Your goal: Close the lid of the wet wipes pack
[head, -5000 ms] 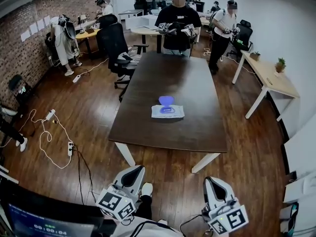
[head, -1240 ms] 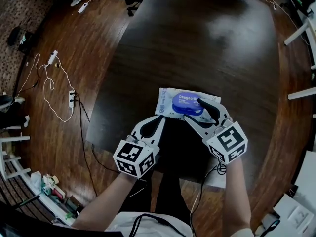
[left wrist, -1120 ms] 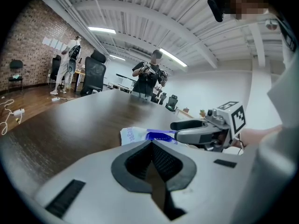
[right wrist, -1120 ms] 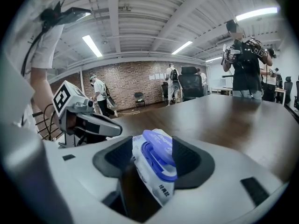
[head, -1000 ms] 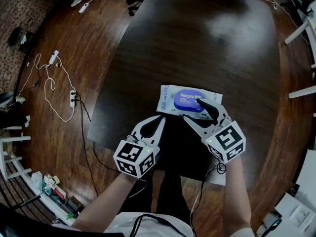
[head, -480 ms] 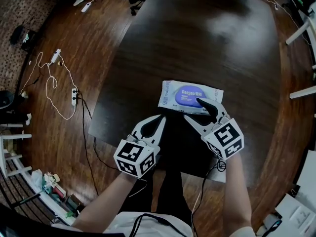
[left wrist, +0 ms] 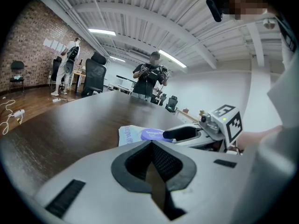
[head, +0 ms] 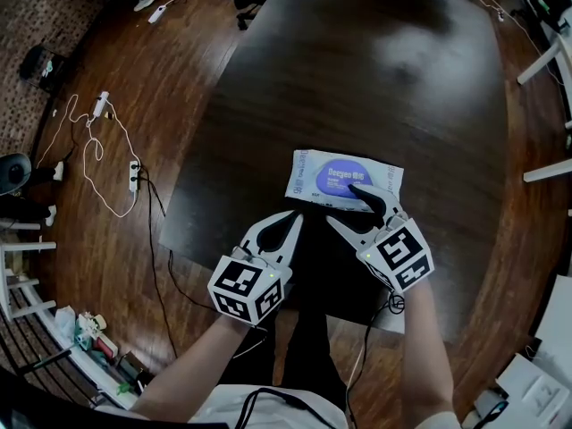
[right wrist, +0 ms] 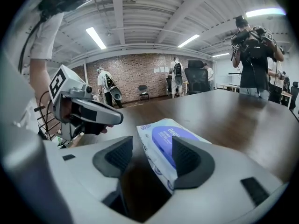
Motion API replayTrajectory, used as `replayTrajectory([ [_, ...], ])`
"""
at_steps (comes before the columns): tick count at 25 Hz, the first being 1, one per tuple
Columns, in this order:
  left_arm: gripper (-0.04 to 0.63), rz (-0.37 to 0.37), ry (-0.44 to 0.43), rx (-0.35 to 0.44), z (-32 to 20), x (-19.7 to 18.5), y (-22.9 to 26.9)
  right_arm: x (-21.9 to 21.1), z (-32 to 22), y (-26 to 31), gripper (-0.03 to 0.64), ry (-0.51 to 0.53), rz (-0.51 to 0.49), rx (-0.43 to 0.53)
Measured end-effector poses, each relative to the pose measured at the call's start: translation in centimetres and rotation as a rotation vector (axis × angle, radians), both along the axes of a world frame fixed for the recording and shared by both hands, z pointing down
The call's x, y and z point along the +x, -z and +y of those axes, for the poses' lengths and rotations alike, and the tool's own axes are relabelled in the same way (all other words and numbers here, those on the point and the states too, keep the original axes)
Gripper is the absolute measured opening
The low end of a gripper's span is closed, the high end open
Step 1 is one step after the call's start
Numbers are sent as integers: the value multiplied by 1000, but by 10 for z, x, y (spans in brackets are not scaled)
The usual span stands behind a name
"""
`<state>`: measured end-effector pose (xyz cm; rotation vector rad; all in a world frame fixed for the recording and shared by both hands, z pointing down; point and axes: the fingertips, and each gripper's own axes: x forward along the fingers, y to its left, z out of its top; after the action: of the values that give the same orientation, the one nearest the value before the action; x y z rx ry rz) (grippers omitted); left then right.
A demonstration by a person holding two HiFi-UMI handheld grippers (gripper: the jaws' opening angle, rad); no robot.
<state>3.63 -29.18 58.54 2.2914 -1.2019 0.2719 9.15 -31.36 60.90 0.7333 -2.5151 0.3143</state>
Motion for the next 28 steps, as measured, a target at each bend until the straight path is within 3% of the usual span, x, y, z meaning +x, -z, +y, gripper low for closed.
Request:
replayTrajectory([
  [7,-3,15,-5,4,0,1,5,-8,4,-16,252,39,117,-20],
  [14,-3,26,-22,7,8,-12,17,-10,4,-26,252,-6,171,-54],
  [20,-3,57,-35,62,9,-22,61,6,12,19,252,-224,35,-21],
  [26,-3,100,-89,176,13,-21,133,39,41,141,249,-498,-207,127],
  [27,-3,107,-102,197,15,-21,146,42,49,158,236,-526,-229,150],
  [28,-3,113,-116,218,17,-21,158,46,56,173,167,-552,-241,171],
])
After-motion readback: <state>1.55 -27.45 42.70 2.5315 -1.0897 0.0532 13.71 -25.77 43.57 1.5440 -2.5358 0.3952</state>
